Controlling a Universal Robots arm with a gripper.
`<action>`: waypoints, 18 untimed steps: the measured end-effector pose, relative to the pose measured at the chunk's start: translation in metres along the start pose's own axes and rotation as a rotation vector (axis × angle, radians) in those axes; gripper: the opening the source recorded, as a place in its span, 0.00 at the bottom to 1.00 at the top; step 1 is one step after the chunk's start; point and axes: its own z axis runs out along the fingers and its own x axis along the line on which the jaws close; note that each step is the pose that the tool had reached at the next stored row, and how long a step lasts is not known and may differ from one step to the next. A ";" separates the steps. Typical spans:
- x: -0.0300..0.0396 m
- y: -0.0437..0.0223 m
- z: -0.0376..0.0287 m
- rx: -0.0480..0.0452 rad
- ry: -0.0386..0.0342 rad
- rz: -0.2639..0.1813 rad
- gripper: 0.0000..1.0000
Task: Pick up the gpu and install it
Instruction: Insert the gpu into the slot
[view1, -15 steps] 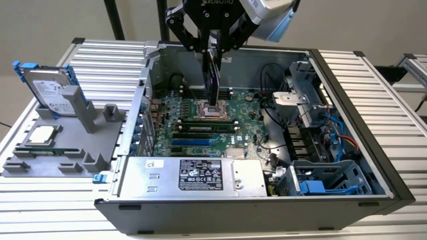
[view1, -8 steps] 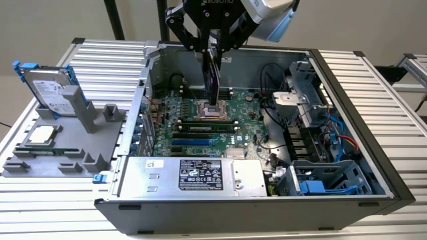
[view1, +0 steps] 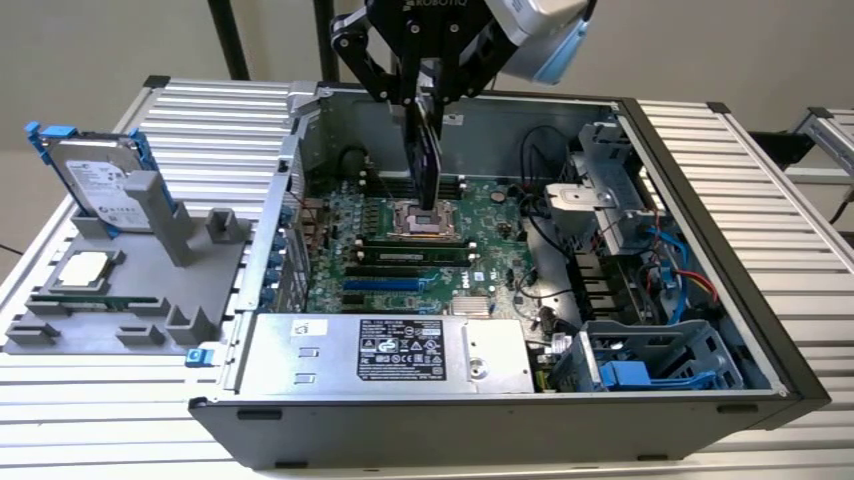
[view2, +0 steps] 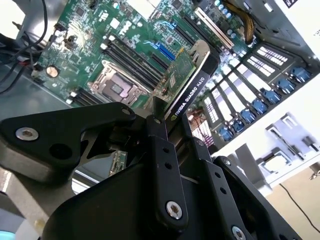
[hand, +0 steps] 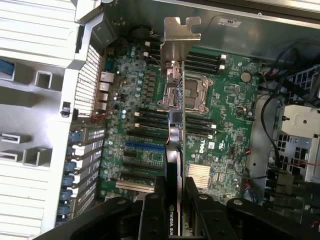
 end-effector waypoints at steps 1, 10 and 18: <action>0.0000 0.0000 0.0000 0.0000 0.0003 -0.004 0.00; 0.0000 0.0000 -0.0003 -0.0010 0.0025 -0.042 0.00; 0.0000 0.0000 -0.0004 -0.0020 0.0048 -0.083 0.00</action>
